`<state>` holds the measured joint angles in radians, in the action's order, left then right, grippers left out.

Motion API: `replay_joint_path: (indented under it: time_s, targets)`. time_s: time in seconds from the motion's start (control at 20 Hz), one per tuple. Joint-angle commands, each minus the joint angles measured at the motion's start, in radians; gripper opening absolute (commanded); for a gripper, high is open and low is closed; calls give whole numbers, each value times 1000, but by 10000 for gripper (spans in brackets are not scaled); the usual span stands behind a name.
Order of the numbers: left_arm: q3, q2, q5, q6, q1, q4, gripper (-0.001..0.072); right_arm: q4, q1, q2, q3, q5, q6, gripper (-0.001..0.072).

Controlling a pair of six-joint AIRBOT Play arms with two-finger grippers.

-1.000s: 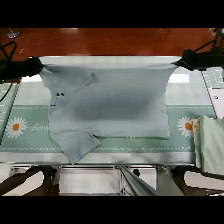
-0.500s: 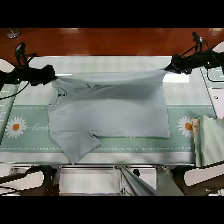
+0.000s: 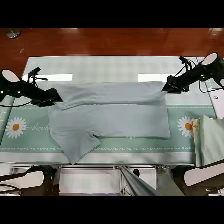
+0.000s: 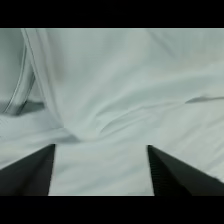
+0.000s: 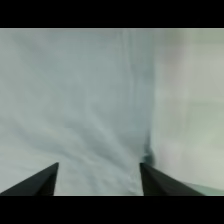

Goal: Fold the shirts.

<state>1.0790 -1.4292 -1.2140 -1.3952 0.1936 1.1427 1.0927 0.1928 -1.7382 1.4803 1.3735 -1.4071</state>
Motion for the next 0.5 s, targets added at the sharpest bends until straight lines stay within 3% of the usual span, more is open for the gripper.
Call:
replay_joint_path:
  time_s: [0.0, 0.1, 0.2, 0.35, 0.45]
  targets:
    - [21, 9, -163, -14, 51, 10, 702, 32, 19, 26, -10, 121, -3, 620]
    - [-10, 63, -205, -12, 89, 11, 701, 86, 42, 89, -48, 146, 2, 620]
    - [-113, 152, -208, -3, 139, 19, 701, 76, 87, 201, -175, 63, 21, 620]
    - [-344, 285, -207, 26, 248, 14, 701, -119, 139, 411, -451, -98, 131, 620]
    - [-490, 351, -179, 50, 332, -42, 701, -227, 133, 535, -623, -195, 147, 620]
